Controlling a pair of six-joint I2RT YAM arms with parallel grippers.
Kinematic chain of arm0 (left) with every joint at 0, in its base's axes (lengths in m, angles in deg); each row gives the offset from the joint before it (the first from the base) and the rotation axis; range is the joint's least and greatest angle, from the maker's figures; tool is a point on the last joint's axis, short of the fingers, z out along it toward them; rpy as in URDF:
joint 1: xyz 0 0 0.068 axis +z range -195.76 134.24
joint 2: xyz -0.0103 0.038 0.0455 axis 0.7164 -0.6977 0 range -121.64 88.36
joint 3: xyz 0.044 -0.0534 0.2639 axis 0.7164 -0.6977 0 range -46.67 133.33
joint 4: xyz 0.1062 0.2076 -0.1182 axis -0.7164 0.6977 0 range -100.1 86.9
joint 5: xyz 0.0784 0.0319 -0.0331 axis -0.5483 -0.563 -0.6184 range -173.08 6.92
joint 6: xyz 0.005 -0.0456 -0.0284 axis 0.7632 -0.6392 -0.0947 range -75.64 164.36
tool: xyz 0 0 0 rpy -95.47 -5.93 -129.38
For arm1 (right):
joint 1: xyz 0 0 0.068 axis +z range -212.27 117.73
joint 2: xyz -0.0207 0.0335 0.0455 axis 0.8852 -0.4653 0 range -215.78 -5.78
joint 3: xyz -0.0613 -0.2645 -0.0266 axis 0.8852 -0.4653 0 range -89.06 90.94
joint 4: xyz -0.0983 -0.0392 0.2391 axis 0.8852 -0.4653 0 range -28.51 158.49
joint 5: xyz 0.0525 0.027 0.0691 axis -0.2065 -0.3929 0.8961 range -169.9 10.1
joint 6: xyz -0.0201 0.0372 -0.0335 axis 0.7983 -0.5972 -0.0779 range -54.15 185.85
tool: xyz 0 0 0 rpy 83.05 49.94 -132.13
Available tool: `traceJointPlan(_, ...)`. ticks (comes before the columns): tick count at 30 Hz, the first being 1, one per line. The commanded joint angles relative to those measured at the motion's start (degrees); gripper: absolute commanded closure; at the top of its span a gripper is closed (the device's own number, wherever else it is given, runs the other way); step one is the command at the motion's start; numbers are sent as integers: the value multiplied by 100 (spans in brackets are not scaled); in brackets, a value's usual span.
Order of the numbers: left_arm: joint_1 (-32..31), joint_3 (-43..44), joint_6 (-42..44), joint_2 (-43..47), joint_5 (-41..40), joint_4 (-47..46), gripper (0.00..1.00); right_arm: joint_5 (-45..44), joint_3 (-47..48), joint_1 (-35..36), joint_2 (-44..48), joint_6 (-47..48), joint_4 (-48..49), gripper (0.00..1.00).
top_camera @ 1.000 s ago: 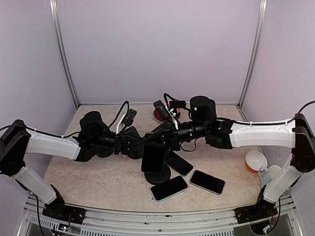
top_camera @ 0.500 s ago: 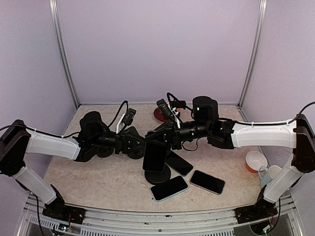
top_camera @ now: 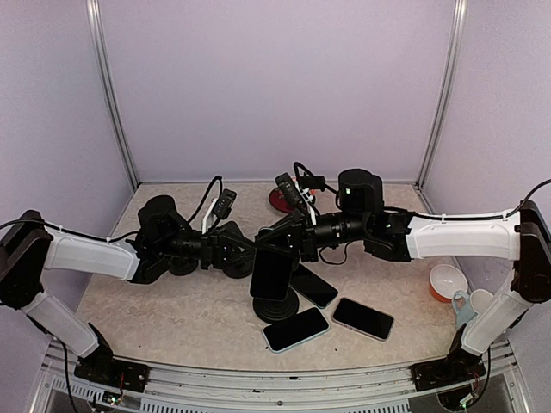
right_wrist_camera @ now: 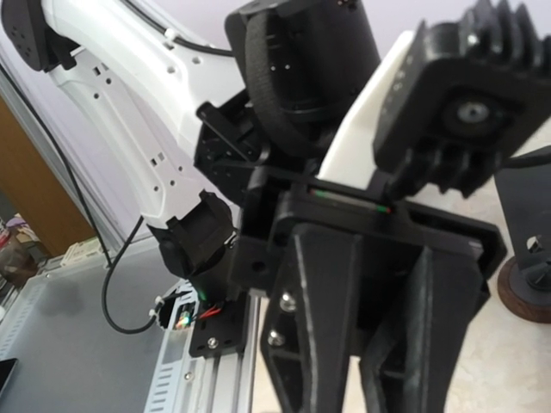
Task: Place the phone on the phone stand
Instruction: Install the phone on the phone stand.
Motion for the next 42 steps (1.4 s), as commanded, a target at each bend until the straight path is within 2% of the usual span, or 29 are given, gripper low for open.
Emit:
traceJointPlan(1, 179, -95, 119, 383, 304, -481, 100, -454, -278, -354, 210, 37, -652, 100)
traceJointPlan(13, 249, -154, 128, 444, 197, -464, 100, -765, -271, -500, 290, 76, -1180, 100)
traceJointPlan(20, 252, -132, 136, 434, 189, -433, 100, -945, -133, -547, -35, -22, -1449, 100)
traceJointPlan(31, 290, -142, 318, 542, 120, -168, 100, -487, -101, -550, -81, 212, -1627, 100)
traceJointPlan(36, 295, -100, 330, 517, 161, -140, 100, 266, -112, -549, -68, 348, -1605, 100)
traceJointPlan(42, 289, -71, 314, 504, 165, -142, 100, -45, -48, -554, 24, 521, -1862, 100)
